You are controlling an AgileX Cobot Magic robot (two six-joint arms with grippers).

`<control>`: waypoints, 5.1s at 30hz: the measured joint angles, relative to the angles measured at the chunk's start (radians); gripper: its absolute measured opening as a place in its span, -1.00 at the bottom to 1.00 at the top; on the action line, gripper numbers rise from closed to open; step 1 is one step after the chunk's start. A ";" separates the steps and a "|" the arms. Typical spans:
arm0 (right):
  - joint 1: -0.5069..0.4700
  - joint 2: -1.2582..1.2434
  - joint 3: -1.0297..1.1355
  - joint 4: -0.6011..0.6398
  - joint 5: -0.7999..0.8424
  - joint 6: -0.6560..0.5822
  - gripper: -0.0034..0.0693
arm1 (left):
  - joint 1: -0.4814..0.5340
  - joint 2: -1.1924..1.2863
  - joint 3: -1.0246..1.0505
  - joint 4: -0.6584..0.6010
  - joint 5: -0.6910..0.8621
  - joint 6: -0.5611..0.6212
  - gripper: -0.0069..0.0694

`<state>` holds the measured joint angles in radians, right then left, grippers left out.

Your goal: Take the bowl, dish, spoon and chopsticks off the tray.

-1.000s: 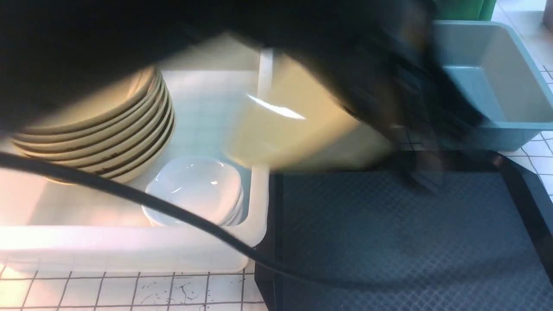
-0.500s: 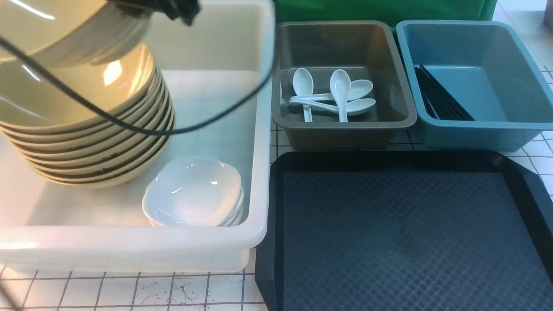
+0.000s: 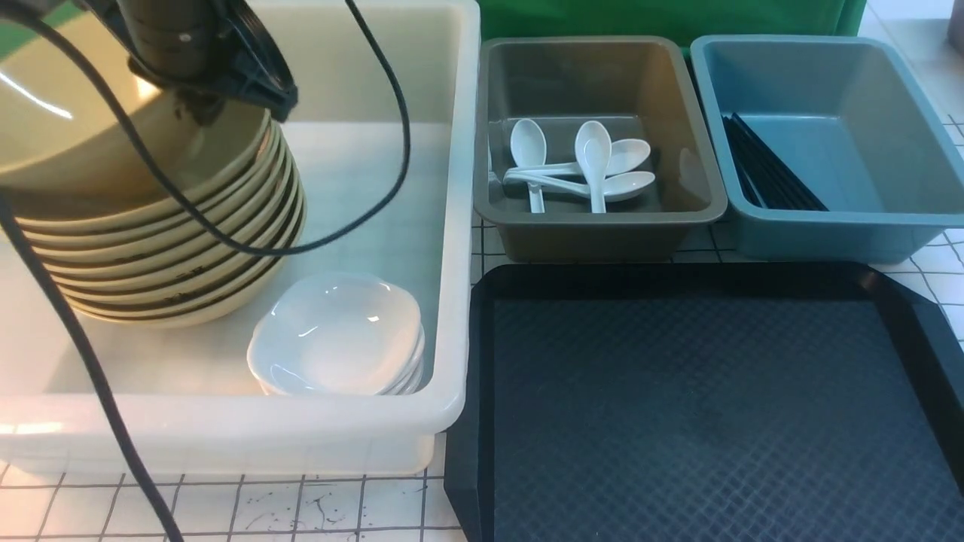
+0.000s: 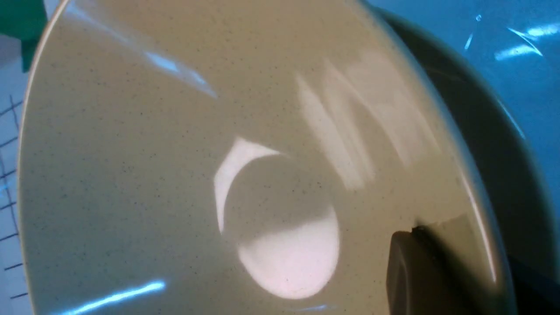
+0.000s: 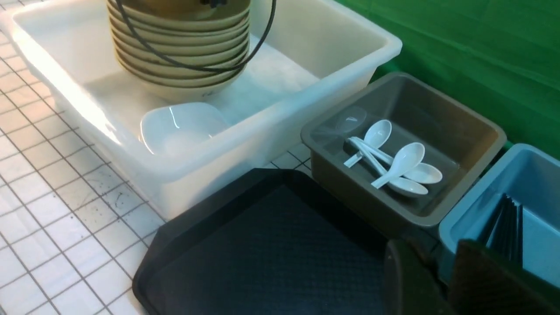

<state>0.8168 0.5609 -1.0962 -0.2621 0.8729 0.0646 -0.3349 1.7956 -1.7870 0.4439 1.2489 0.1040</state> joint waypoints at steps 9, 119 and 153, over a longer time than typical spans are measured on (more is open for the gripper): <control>0.000 0.000 0.000 0.000 0.034 -0.040 -0.46 | 0.036 0.003 0.000 -0.112 -0.001 -0.070 -0.09; -0.739 -0.570 1.105 0.262 -0.601 -0.170 -0.75 | -0.072 -1.664 1.635 -1.213 -0.636 0.322 -0.82; -0.739 -0.570 1.105 0.262 -0.601 -0.170 -0.65 | 0.237 -1.809 1.723 -0.735 -1.047 -0.227 -0.82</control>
<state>0.0778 -0.0095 0.0086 0.0000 0.2718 -0.1050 -0.0981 -0.0130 -0.0640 -0.2908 0.2021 -0.1234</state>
